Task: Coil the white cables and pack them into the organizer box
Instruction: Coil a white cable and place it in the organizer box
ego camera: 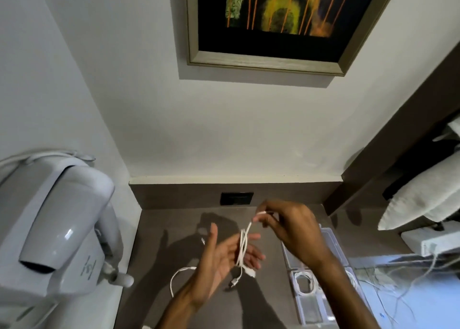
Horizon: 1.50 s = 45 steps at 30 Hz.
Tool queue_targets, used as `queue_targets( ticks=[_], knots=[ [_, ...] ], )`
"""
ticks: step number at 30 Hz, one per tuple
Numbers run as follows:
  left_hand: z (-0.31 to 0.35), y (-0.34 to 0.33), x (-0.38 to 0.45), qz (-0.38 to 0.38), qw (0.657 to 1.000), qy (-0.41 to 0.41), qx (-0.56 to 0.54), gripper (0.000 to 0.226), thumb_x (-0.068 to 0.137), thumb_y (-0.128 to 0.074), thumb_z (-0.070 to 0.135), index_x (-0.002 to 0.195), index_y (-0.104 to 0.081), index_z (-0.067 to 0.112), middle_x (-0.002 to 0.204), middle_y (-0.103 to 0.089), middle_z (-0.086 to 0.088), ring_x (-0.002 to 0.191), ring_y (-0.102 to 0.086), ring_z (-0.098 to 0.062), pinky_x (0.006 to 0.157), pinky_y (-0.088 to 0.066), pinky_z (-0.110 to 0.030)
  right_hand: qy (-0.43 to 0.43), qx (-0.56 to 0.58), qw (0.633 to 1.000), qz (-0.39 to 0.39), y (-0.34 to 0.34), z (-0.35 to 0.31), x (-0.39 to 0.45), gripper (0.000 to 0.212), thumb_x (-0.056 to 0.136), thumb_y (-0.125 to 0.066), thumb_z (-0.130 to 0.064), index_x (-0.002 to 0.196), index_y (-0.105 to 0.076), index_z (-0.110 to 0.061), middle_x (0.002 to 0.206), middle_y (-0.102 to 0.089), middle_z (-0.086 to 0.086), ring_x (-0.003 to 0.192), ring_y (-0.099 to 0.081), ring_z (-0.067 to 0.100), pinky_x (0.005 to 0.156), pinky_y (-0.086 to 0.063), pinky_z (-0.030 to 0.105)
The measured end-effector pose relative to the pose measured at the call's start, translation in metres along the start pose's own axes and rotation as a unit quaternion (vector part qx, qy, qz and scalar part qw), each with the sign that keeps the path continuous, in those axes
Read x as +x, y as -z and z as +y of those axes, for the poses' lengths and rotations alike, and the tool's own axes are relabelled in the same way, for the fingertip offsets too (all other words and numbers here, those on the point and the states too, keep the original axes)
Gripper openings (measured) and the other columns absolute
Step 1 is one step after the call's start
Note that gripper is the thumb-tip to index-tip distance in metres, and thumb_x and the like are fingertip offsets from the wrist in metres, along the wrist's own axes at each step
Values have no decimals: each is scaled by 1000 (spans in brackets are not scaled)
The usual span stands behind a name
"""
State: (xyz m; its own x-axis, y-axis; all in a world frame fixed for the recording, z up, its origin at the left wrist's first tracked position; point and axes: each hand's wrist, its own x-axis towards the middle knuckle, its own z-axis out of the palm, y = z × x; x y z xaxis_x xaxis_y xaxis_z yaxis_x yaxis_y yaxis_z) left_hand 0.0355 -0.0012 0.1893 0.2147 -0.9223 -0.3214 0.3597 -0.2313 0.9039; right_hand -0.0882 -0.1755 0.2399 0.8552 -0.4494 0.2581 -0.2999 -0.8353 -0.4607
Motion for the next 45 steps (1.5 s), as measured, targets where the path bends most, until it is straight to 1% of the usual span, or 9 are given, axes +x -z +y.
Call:
queue_targets(
  ticks=[7,10,14,18,22,28,34,40,45],
  knots=[
    [21,5,1,-1,968,-84,-236,114,85,-9,84,139,-53,-7,114,-63,-29,107,-60,-35,106,-42,-44,-89,242,965,-40,-78,20,-17,23,99,-64,-34,104,-78,-17,96,-82,-2,90,-78,14,84,-63,43],
    [22,13,7,40,957,-95,-272,108,87,-14,83,142,-51,-2,135,-60,-31,126,-57,-38,116,-33,-47,-156,200,961,-109,-99,-8,-43,26,98,-69,-30,73,-71,-35,61,-71,-20,59,-65,-4,66,-49,19],
    [-5,16,16,95,963,-87,-238,95,90,-14,76,149,-41,5,138,-61,-27,134,-55,-36,118,-32,-44,-155,241,948,-139,-96,-36,-60,6,95,-75,-26,95,-75,-32,66,-79,-1,54,-65,-4,64,-48,11],
    [-18,13,22,142,967,-104,-183,94,88,-22,78,147,-45,8,126,-69,-24,120,-66,-33,115,-40,-44,-198,264,928,-176,-75,-48,-75,17,88,-80,-31,101,-76,-21,72,-83,4,58,-70,-1,70,-58,19],
    [-13,24,29,155,980,-100,-71,125,44,-50,102,130,-57,12,82,-80,-9,73,-73,-13,75,-57,-20,-234,218,927,-195,-42,-45,-81,13,91,-79,-32,101,-77,-23,74,-83,-3,71,-78,11,84,-63,31],
    [-23,3,5,68,990,-14,123,89,74,-19,95,115,-74,38,104,-78,-12,98,-73,-20,92,-54,-28,-92,-2,971,-222,35,-50,-62,14,94,-69,-50,103,-62,-58,94,-78,-27,91,-70,-5,84,-60,23],
    [-13,-45,-6,-38,994,-8,104,107,72,-15,98,110,-74,17,74,-71,-5,70,-64,-16,74,-51,-31,23,-44,967,-252,93,-21,-28,17,96,-74,-31,111,-74,-39,103,-78,-21,97,-71,-5,84,-62,30],
    [8,-82,-19,-135,989,-40,-37,101,88,-3,76,96,-70,1,67,-55,-13,60,-52,-16,66,-43,-31,129,62,960,-242,88,16,-3,10,94,-77,-28,103,-81,-31,99,-80,-18,96,-67,6,80,-57,39],
    [17,-95,-19,-69,974,-59,-207,86,89,-14,75,81,-60,2,56,-40,-3,54,-37,-18,59,-37,-30,120,117,970,-179,54,44,-17,13,95,-76,-21,106,-83,-23,99,-80,-9,95,-67,15,80,-57,44]
  ],
)
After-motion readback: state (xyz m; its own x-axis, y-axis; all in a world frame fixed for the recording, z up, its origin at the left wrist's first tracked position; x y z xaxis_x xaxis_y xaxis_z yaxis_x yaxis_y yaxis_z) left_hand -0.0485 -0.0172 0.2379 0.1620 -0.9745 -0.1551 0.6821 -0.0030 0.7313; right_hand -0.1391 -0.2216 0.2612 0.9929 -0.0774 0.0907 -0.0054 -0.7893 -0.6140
